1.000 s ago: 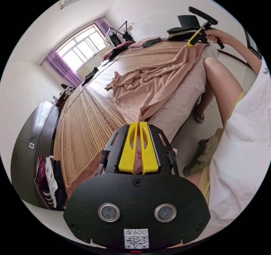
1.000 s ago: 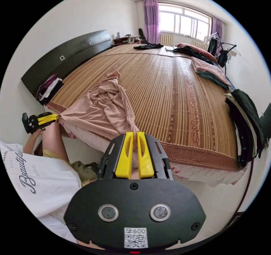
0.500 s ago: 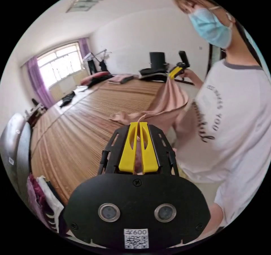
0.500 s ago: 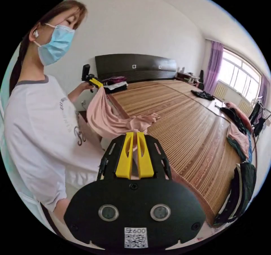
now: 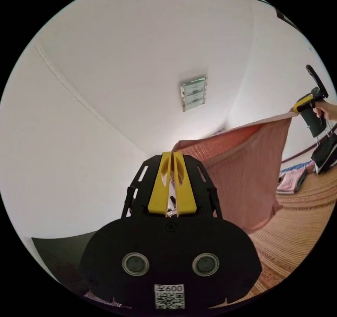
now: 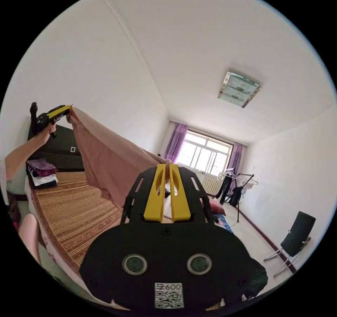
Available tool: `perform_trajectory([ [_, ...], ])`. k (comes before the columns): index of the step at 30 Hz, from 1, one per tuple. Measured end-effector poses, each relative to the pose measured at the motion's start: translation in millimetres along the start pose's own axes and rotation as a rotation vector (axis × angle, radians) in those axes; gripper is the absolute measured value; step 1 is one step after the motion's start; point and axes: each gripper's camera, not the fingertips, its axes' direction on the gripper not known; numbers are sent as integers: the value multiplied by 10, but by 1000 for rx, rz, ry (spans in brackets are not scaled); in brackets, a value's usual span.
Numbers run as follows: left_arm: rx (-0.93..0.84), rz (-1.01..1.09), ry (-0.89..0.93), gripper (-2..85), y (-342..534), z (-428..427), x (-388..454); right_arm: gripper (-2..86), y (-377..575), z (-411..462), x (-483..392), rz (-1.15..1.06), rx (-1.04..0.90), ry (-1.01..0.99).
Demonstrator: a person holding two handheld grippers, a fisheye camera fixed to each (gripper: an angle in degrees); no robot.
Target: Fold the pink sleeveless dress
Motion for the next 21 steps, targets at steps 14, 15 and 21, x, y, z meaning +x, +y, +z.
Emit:
perform_trajectory([
  [14, -740, 247, 602, 16, 3705, -938, 2140, -9, 3678, 1700, -704, 385, -787, -396],
  [15, -762, 266, 677, 17, 3807, -1068, 2251, -9, 3845, 1694, -810, 328, -855, -380],
  [21, -853, 337, 872, 18, 4068, -1285, 2422, -9, 4043, 1494, -1041, 129, -977, -336],
])
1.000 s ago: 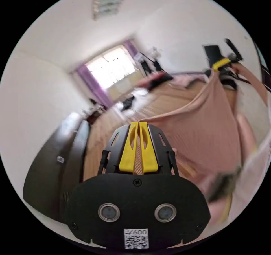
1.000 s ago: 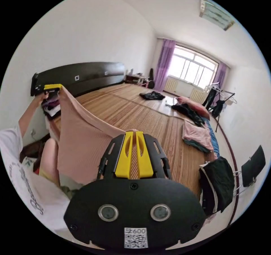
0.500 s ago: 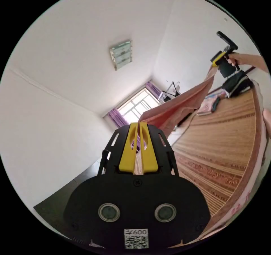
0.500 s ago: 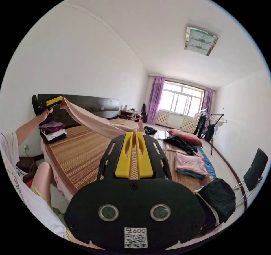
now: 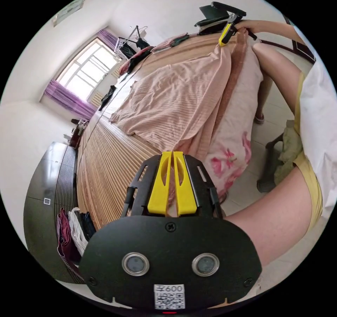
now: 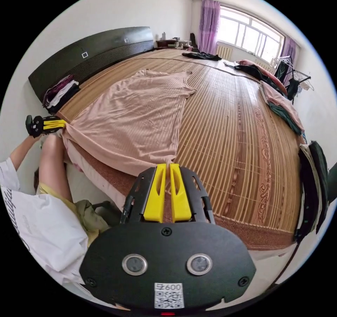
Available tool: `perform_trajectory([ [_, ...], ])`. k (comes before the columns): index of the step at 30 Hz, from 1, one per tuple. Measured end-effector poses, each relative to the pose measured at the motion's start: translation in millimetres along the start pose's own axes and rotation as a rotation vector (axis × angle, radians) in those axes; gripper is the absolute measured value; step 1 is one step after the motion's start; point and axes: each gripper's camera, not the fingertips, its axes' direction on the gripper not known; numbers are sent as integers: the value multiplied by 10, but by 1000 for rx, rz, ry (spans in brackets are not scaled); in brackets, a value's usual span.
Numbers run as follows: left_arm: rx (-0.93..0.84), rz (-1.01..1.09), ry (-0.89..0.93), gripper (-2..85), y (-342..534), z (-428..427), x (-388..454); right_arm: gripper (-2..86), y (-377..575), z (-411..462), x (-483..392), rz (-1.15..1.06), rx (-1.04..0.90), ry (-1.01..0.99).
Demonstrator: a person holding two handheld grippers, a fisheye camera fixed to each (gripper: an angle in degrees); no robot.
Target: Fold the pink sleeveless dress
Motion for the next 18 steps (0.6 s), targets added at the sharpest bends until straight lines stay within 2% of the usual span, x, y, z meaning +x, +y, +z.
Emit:
perform_trajectory([
  [6, -10, -149, 142, 17, 60, 59, -352, -8, -67, -174, 207, 59, -20, -141],
  [13, 109, -137, 229, 22, 119, -444, -560, -8, -270, -33, 347, 69, -77, -129],
  [18, 66, -218, 360, 39, 228, -492, -850, -8, -313, 97, 331, 23, -179, -189],
])
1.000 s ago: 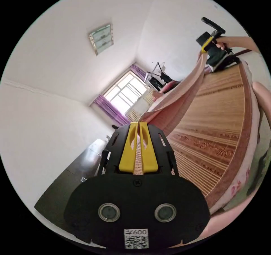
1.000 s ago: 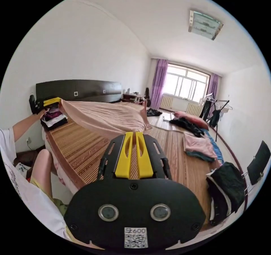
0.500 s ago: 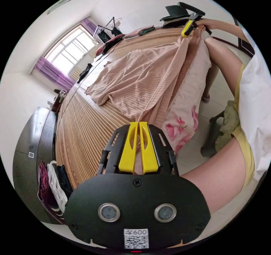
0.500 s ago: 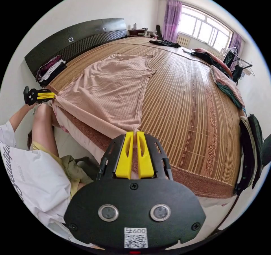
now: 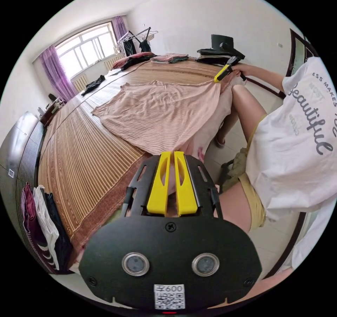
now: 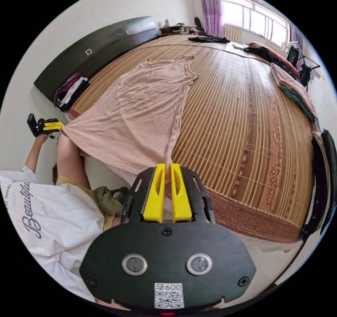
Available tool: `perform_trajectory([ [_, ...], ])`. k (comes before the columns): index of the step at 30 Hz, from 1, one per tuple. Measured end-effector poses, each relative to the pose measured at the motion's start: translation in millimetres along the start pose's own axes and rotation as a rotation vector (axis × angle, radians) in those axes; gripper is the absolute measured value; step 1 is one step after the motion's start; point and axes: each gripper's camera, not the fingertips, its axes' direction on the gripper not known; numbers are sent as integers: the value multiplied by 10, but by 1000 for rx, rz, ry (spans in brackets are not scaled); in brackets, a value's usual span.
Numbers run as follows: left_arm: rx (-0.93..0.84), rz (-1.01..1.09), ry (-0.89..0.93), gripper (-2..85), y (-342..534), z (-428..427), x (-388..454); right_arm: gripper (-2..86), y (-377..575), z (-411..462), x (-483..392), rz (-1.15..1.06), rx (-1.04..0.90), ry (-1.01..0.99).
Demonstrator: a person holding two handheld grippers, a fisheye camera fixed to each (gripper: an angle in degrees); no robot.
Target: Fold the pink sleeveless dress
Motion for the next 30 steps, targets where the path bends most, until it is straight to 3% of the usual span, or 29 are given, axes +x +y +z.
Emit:
perform_trajectory([
  [5, -80, -28, 15, 67, 127, 150, -119, -5, 149, 30, -64, -13, -48, 22],
  [10, -48, 0, -165, 33, -303, 286, -287, -2, 114, -357, -67, 41, -32, 289],
  [12, -50, 13, -217, 27, -583, 404, -416, -5, 5, -485, -53, 40, -12, 269],
  [15, -46, 5, -278, 18, -1124, 709, -813, -8, -505, -595, -139, 18, 148, 171],
  [19, -56, -182, -332, 13, -1980, 1254, -1679, -8, -1707, -110, -292, -33, 290, 112],
  [24, -172, -304, -253, 11, -2587, 2032, -2359, -9, -3017, 766, 36, 30, 223, 150],
  [28, -285, -246, -394, 9, -2741, 2712, -2628, -9, -3497, 1372, 449, 1, 86, 216],
  [30, -273, -179, -474, 9, -2863, 2889, -2639, -9, -3472, 1284, 636, 35, 127, 238],
])
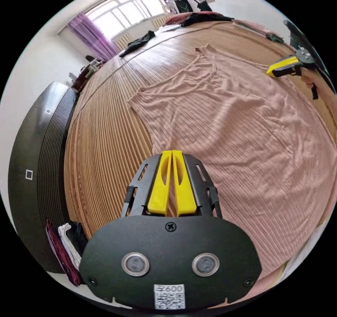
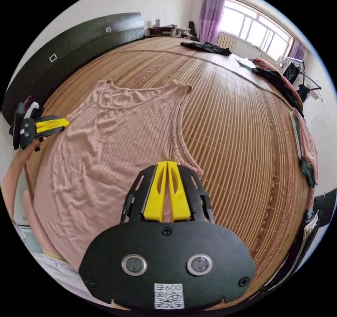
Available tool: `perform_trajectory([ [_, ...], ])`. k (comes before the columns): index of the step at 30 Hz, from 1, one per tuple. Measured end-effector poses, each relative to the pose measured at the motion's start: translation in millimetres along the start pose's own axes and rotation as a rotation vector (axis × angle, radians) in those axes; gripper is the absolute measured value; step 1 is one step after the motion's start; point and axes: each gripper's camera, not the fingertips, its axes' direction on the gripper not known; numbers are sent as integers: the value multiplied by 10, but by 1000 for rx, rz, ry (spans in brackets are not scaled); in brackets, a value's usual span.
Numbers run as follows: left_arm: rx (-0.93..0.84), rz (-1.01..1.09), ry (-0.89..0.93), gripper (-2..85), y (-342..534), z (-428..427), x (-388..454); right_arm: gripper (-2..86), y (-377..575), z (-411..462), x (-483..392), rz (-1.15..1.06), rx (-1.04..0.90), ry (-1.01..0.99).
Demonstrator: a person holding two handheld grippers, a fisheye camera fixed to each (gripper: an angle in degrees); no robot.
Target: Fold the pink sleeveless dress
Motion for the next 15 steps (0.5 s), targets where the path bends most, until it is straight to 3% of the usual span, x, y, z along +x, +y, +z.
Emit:
perform_trajectory([
  [3, -27, 87, -100, 9, -428, 182, 137, -8, 146, -68, 344, 23, 10, 111],
  [6, 49, -29, 18, 9, -866, 272, 35, -8, 372, -102, 725, 103, 75, 153],
  [9, 21, -198, 141, 10, -1137, 297, -76, -8, 560, -312, 1064, 269, 180, -4],
  [12, 43, -179, -35, 12, -1017, 43, 63, -8, 957, -839, 1105, 284, 375, -117],
  [15, 130, -130, -150, 23, -484, -335, 251, -7, 1374, -1198, 949, 185, 300, -302],
])
